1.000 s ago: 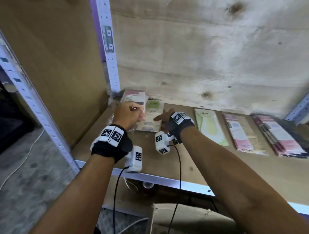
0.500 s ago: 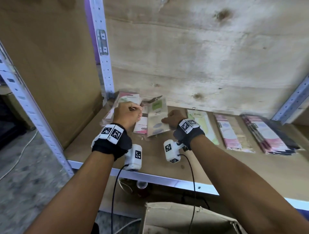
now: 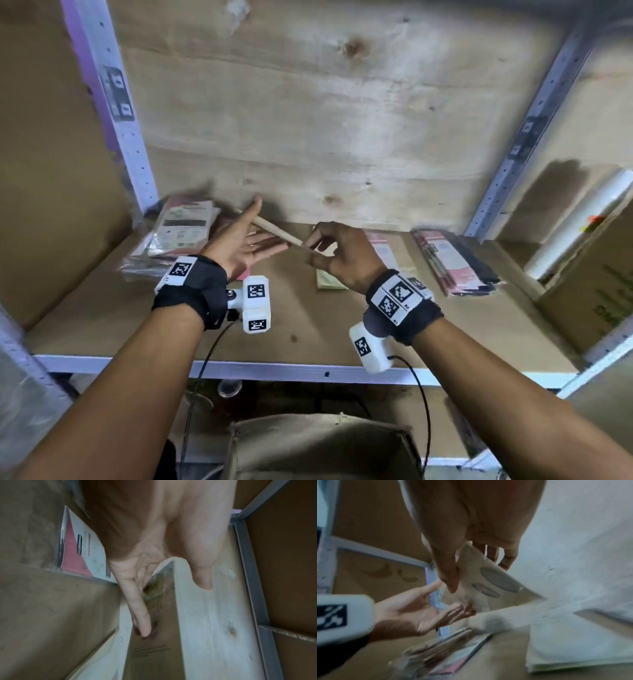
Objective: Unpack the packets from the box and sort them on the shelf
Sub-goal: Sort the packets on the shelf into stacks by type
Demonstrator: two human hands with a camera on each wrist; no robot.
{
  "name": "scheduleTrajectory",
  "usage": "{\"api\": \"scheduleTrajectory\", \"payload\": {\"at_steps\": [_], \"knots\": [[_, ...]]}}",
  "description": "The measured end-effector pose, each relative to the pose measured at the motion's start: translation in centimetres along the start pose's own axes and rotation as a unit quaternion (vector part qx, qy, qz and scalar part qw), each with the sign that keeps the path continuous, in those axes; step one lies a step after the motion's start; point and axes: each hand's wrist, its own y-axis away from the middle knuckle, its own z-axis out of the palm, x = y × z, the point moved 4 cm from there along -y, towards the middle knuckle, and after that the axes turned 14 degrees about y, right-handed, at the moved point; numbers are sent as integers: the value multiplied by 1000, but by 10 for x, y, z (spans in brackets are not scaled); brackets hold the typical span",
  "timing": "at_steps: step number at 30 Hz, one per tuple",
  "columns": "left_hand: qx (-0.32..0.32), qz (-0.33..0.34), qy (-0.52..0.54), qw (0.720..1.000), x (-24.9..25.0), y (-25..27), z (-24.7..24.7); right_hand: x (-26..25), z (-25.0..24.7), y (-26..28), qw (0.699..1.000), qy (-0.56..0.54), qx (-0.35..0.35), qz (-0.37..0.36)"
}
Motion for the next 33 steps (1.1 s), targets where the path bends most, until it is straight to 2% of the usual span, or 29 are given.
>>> {"api": "scheduleTrajectory", "payload": {"at_steps": [2, 5, 7, 9, 10, 12, 15, 16, 19, 23, 28, 31, 33], "knots": [[29, 18, -27, 999, -10, -4, 4, 9, 1, 10, 999, 43, -27, -18], [57, 32, -78, 995, -25, -13, 1, 32, 1, 21, 994, 58, -91, 6], [61, 26, -100, 993, -32, -16, -1, 50, -4, 27, 996, -7, -75, 50], [40, 13, -102, 994, -41, -20, 0, 68, -9, 30, 991, -57, -38, 113], [23, 5, -102, 994, -44, -21, 2, 77, -9, 30, 985, -79, -43, 147], [-4, -8, -107, 994, -50, -24, 5, 92, -3, 31, 966, -122, -110, 198], [0, -5, -106, 994, -55, -29, 7, 104, 10, 37, 921, -218, -226, 229], [11, 0, -108, 994, -54, -30, 7, 105, 12, 40, 910, -237, -244, 236], [54, 40, -149, 987, -51, -38, 1, 109, 18, 43, 903, -249, -270, 222], [122, 97, -215, 964, -41, -46, -9, 113, 24, 48, 894, -270, -277, 226], [165, 105, -242, 950, -38, -47, -15, 115, 19, 53, 887, -299, -281, 212], [109, 67, -190, 973, -45, -39, -7, 118, 18, 51, 873, -348, -251, 231], [63, 24, -198, 978, -55, -34, 0, 120, 16, 46, 861, -387, -204, 258]]}}
